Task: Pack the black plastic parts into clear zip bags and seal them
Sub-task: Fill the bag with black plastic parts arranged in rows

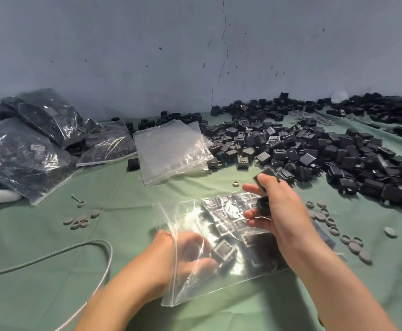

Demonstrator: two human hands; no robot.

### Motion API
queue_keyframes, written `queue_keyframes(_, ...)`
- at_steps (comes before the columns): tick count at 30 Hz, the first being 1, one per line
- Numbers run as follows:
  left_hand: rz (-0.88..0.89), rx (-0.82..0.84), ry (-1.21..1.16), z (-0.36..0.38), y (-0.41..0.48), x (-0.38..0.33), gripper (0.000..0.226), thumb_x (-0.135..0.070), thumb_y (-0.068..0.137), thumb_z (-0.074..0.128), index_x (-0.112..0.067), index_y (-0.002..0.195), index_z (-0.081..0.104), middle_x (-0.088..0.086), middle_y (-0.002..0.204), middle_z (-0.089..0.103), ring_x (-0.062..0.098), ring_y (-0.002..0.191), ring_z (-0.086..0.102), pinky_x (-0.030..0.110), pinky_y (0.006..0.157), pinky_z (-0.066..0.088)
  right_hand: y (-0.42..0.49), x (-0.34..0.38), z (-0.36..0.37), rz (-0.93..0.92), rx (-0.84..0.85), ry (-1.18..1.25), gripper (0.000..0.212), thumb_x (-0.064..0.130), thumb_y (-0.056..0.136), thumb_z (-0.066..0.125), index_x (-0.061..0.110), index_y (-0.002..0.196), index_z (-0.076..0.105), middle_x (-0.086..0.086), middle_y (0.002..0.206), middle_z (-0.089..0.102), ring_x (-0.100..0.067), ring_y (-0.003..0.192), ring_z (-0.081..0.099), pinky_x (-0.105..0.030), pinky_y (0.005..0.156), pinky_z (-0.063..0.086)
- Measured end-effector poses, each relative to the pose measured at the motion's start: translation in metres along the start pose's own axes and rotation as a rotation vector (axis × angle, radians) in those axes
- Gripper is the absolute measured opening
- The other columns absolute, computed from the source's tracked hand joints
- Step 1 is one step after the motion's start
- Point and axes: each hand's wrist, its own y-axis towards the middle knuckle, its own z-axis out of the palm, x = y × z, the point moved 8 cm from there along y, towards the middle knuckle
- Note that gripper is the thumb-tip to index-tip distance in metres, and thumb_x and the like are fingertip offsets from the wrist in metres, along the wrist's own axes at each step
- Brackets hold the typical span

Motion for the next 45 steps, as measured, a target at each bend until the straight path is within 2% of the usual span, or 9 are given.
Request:
queue_keyframes(4, 0.067, -0.084, 0.176, -0.002, 0.006, -0.013, 0.059, -0.081, 0.077, 0.048, -0.024, 0.064, 0.046, -0.010, 0.062, 0.041, 0.008, 0.053, 0.033, 0.021, 0.052, 0.030, 0.006, 0.002, 0.000, -0.029, 0.003, -0.044, 0.021, 0.036, 0.100, 0.057, 0.017, 0.109, 0.057, -0.001, 0.106, 0.072, -0.015, 0.051, 0.064, -0.025, 0.044, 0.050)
queue_keyframes(10, 0.042, -0.189, 0.261, -0.002, 0.013, -0.022, 0.053, -0.066, 0.091, 0.043, -0.023, 0.062, 0.042, -0.005, 0.057, 0.035, 0.006, 0.048, 0.029, 0.017, 0.053, 0.037, 0.008, 0.007, 0.000, -0.101, 0.028, -0.139, 0.012, 0.025, 0.097, 0.064, 0.020, 0.108, 0.061, -0.015, 0.106, 0.067, -0.016, 0.051, 0.064, -0.024, 0.042, 0.048)
queue_keyframes(16, -0.065, -0.121, -0.167, -0.009, 0.005, 0.011, 0.043, -0.068, 0.086, 0.048, -0.029, 0.081, 0.064, -0.010, 0.066, 0.065, 0.002, 0.058, 0.060, 0.027, 0.062, 0.049, -0.008, 0.013, 0.012, -0.244, 0.128, -0.299, 0.032, 0.017, 0.093, 0.069, 0.045, 0.106, 0.065, 0.008, 0.102, 0.069, -0.016, 0.052, 0.066, -0.024, 0.045, 0.048)
queue_keyframes(22, -0.104, -0.825, -0.504, -0.086, -0.037, 0.033, 0.012, -0.041, 0.100, 0.050, -0.042, 0.097, 0.062, -0.015, 0.072, 0.066, 0.002, 0.065, 0.058, 0.035, 0.069, 0.047, -0.034, 0.012, 0.029, -0.414, 0.223, -0.460, 0.047, 0.017, 0.091, 0.070, 0.051, 0.121, 0.062, 0.027, 0.076, 0.068, -0.008, 0.054, 0.062, -0.016, 0.047, 0.045)
queue_keyframes(24, -0.003, -0.747, -0.641, -0.084, -0.036, 0.005, 0.015, -0.050, 0.094, 0.051, -0.044, 0.098, 0.064, -0.010, 0.077, 0.067, 0.004, 0.065, 0.060, 0.026, 0.063, 0.048, -0.043, 0.012, 0.035, -0.480, 0.229, -0.546, 0.046, 0.022, 0.091, 0.071, 0.050, 0.126, 0.061, 0.033, 0.072, 0.064, -0.003, 0.052, 0.059, -0.013, 0.048, 0.044)
queue_keyframes(27, 0.079, -0.477, -0.748, -0.061, -0.029, -0.032, 0.030, -0.059, 0.087, 0.059, -0.037, 0.104, 0.068, -0.009, 0.086, 0.071, 0.010, 0.069, 0.063, 0.021, 0.058, 0.049, -0.062, 0.016, 0.054, -0.692, 0.270, -0.760, 0.047, 0.030, 0.091, 0.066, 0.045, 0.135, 0.058, 0.030, 0.112, 0.065, -0.003, 0.071, 0.065, -0.021, 0.061, 0.052)
queue_keyframes(33, 0.056, -0.247, -0.865, -0.039, -0.037, -0.034, 0.035, -0.034, 0.083, 0.060, -0.025, 0.116, 0.067, -0.003, 0.082, 0.069, 0.008, 0.069, 0.060, 0.021, 0.059, 0.047, -0.078, 0.005, 0.075, -0.841, 0.353, -0.955, 0.055, 0.049, 0.088, 0.047, 0.059, 0.141, 0.038, 0.027, 0.138, 0.045, -0.008, 0.052, 0.053, -0.035, 0.059, 0.055)
queue_keyframes(41, -0.352, -0.671, -0.443, -0.074, -0.073, 0.051, 0.011, -0.032, 0.085, 0.072, -0.024, 0.090, 0.066, -0.009, 0.075, 0.071, -0.006, 0.066, 0.062, 0.021, 0.059, 0.041, -0.079, 0.026, 0.033, -0.791, 0.079, -0.645, 0.041, 0.039, 0.091, 0.056, 0.036, 0.132, 0.050, 0.011, 0.116, 0.061, -0.006, 0.056, 0.058, -0.011, 0.057, 0.048)
queue_keyframes(45, -0.239, -0.477, -0.391, -0.048, -0.070, 0.040, 0.029, -0.055, 0.072, 0.073, -0.029, 0.086, 0.069, -0.015, 0.080, 0.074, 0.000, 0.077, 0.066, 0.028, 0.075, 0.049, -0.069, 0.026, 0.003, -0.642, -0.083, -0.584, 0.033, 0.031, 0.096, 0.058, 0.041, 0.127, 0.052, 0.019, 0.115, 0.062, -0.011, 0.091, 0.067, -0.036, 0.082, 0.058)
